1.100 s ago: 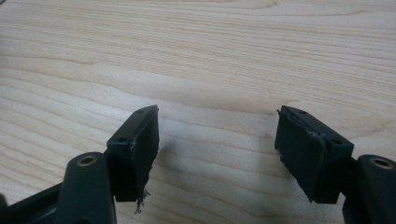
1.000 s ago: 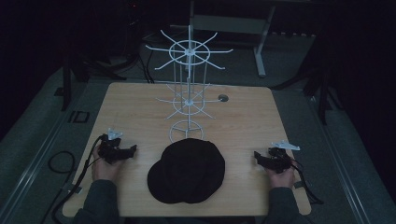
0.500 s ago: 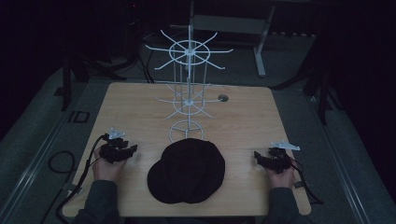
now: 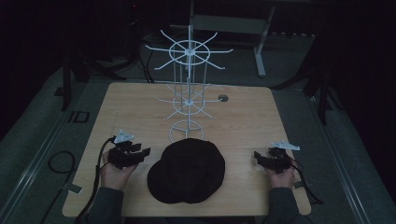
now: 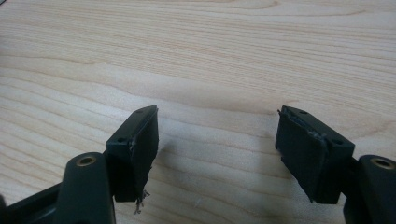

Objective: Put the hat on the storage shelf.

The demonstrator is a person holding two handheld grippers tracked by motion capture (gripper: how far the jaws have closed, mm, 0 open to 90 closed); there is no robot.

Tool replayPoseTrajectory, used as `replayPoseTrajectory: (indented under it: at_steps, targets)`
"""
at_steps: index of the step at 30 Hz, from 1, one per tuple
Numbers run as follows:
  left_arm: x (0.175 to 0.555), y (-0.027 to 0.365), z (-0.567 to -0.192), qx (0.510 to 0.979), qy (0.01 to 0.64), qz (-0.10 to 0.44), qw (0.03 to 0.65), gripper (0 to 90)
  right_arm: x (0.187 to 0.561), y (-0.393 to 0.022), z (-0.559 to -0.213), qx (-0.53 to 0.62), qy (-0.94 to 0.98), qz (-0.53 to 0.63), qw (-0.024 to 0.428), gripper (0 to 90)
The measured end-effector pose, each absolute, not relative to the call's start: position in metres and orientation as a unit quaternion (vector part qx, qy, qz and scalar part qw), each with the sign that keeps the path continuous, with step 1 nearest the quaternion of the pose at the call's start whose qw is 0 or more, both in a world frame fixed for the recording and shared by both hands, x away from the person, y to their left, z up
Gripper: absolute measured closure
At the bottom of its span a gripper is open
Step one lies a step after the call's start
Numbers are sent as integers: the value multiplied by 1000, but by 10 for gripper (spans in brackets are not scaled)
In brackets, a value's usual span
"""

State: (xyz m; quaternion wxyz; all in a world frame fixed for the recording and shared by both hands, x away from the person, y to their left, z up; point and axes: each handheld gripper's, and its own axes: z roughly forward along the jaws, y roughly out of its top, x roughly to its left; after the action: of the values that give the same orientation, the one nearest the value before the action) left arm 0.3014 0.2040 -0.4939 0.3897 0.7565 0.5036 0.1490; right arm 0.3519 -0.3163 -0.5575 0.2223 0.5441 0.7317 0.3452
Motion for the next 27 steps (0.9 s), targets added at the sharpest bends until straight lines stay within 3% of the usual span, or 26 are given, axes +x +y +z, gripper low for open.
replayPoseTrajectory:
  at_steps: [10, 18, 21, 27]
  targets:
    - [296, 162, -484, 790, 462, 125, 383, 474, 352, -316, -558, 544, 731, 345, 222, 296]
    - [304, 143, -505, 809, 470, 83, 342, 401, 352, -316, -557, 545, 731, 346, 222, 296]
    - [307, 136, -515, 812, 476, 72, 329, 401, 352, -316, -557, 545, 731, 346, 222, 296]
    - [310, 130, -517, 809, 491, 67, 315, 506, 352, -317, -558, 544, 732, 346, 222, 296]
